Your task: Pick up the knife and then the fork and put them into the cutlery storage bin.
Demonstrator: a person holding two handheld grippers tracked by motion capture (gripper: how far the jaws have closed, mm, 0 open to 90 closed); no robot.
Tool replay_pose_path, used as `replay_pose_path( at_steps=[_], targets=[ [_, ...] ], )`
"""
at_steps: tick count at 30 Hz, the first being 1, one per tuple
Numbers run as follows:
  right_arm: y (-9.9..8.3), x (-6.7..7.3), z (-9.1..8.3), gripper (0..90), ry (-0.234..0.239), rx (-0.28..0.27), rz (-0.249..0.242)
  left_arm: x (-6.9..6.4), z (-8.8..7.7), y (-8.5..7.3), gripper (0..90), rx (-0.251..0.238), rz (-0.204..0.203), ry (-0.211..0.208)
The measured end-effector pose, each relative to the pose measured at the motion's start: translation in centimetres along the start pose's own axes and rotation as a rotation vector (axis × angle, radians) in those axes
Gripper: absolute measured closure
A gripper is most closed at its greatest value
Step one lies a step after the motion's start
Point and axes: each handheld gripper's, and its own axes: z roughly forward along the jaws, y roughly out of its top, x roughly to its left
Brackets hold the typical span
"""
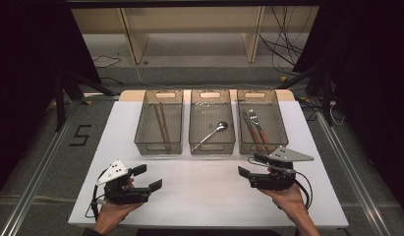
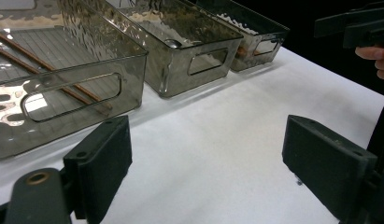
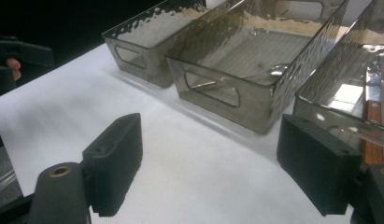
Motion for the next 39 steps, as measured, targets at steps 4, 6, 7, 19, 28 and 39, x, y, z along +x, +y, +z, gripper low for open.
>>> replay_pose_path(
  at_steps=[4,6,7,19,28,39],
  targets=[
    [-0.8,0.1,-0.2,22.9,0.002,-0.015,-0.002,0.0,0.0,0.0,15.4,0.008,0.003,-0.005],
    [-1.1,0.1,-0.3,22.5,-0.002,-0.020,-0.003,0.0,0.1,0.0,15.4,0.012,0.005,-0.007],
    [-1.3,0.2,-0.4,22.4,-0.002,-0.022,0.000,0.0,0.1,0.0,15.4,0.012,0.005,-0.009],
    [-3.1,0.7,-1.0,20.0,-0.006,-0.051,0.001,-0.3,0.2,-0.1,15.4,0.023,0.014,-0.018],
    [-3.6,0.8,-1.1,19.8,-0.009,-0.052,-0.002,-0.4,0.2,-0.2,15.4,0.025,0.011,-0.020],
    [-3.6,0.8,-1.0,19.8,-0.011,-0.058,0.000,-0.3,0.2,-0.2,15.4,0.024,0.010,-0.020]
  ],
)
